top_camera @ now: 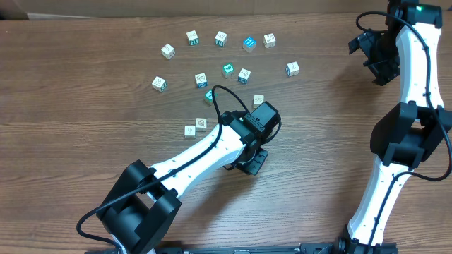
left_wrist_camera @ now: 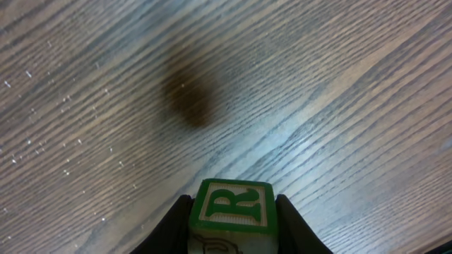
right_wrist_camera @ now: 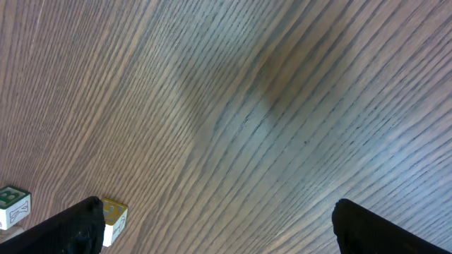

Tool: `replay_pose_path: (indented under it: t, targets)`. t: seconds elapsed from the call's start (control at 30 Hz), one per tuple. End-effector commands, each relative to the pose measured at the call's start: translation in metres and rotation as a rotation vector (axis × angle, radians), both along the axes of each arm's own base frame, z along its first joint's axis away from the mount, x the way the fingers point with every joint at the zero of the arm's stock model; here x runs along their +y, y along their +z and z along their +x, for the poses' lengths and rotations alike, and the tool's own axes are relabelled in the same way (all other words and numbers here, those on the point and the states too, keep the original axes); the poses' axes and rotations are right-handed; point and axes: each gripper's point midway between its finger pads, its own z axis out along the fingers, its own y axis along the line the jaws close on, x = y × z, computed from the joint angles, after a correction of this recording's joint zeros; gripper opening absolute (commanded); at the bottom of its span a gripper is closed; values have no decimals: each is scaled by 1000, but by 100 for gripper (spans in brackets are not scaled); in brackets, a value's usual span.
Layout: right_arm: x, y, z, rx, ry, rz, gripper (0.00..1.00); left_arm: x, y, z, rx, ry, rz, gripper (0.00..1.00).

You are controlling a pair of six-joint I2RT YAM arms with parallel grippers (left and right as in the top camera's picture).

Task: Form a circle
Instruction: 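Move the held R block left toward the front blocks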

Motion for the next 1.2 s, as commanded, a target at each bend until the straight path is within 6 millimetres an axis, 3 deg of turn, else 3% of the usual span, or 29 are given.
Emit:
replay_pose_path:
  t: [0.0, 0.2, 0.4, 0.5, 0.67, 0.97, 1.17]
  targets:
    - [-2, 18, 3, -44, 0, -12, 100, 1, 2, -6, 15, -15, -3, 4]
    - [-2, 18, 3, -44, 0, -12, 100, 6, -1, -8, 21, -3, 14, 4]
    - [-2, 18, 3, -44, 0, -12, 100, 22, -10, -3, -15, 144, 89, 4]
    - [-2, 18, 3, -44, 0, -12, 100, 32, -13, 8, -82, 221, 136, 4]
    - [-2, 18, 3, -44, 0, -12, 100, 48, -5, 44, -286, 280, 215, 8]
    - [-2, 18, 3, -44, 0, -12, 100, 40, -8, 64, -380, 306, 167, 7]
    - [-2, 18, 3, -44, 0, -12, 100, 42, -13, 66, -392, 314, 160, 7]
